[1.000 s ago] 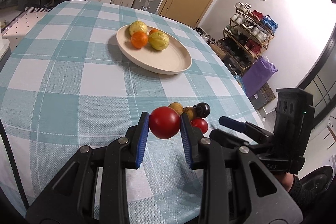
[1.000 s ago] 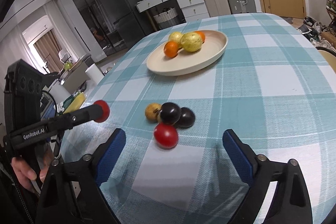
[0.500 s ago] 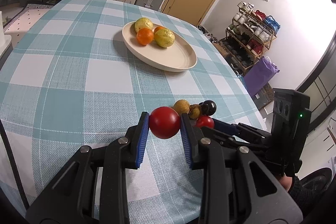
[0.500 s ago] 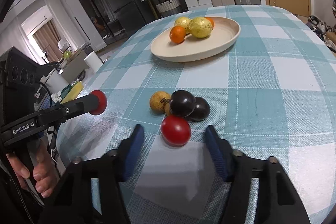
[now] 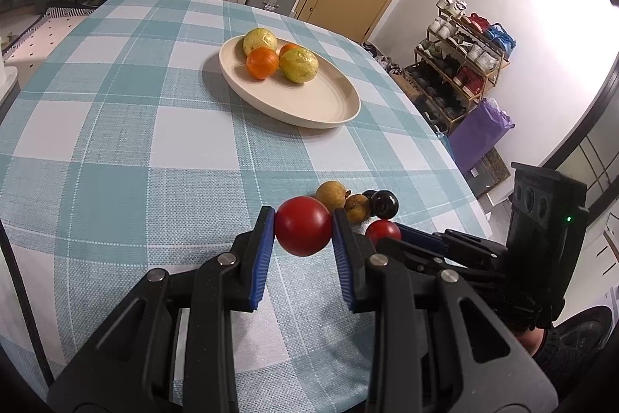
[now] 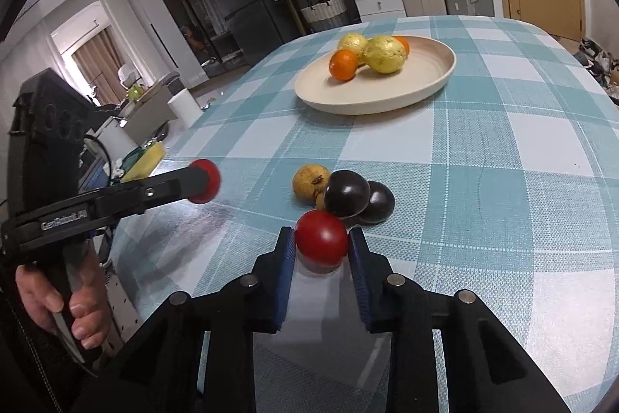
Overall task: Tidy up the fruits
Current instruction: 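Lift both held tomatoes off the table, then carry both tomatoes over the cream plate and open both tools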
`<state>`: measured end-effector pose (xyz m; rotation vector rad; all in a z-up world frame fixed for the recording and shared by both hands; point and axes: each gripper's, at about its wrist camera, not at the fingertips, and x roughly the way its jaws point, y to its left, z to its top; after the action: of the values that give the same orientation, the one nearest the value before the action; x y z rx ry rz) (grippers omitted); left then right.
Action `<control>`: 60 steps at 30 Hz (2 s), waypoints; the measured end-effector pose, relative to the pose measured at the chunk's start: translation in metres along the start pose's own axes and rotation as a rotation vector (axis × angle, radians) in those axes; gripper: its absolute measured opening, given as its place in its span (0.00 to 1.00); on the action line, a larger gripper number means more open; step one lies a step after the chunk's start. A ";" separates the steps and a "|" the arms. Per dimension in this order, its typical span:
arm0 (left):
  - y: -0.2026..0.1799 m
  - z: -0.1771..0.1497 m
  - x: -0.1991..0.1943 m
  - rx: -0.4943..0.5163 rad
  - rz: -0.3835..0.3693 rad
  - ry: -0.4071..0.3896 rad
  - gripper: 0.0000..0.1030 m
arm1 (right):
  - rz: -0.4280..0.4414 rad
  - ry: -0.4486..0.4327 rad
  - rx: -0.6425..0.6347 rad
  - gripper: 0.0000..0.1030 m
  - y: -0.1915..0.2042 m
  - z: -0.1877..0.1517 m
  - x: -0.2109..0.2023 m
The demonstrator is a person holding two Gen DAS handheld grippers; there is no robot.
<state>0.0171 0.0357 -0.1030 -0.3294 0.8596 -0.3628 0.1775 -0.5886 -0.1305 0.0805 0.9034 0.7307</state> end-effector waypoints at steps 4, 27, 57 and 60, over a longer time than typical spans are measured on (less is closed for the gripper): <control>-0.002 0.000 0.001 0.004 0.000 0.002 0.26 | 0.010 0.014 0.012 0.28 -0.003 -0.003 0.000; -0.004 0.000 0.005 0.001 0.000 0.015 0.26 | 0.071 0.044 0.012 0.28 -0.003 -0.020 -0.011; 0.003 0.079 0.039 0.017 0.018 -0.007 0.26 | 0.131 -0.170 0.016 0.28 -0.031 0.058 -0.043; 0.007 0.096 0.048 0.016 0.021 -0.009 0.26 | 0.127 -0.172 0.010 0.28 -0.034 0.072 -0.037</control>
<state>0.1221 0.0336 -0.0794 -0.3063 0.8507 -0.3482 0.2348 -0.6207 -0.0713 0.2077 0.7428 0.8242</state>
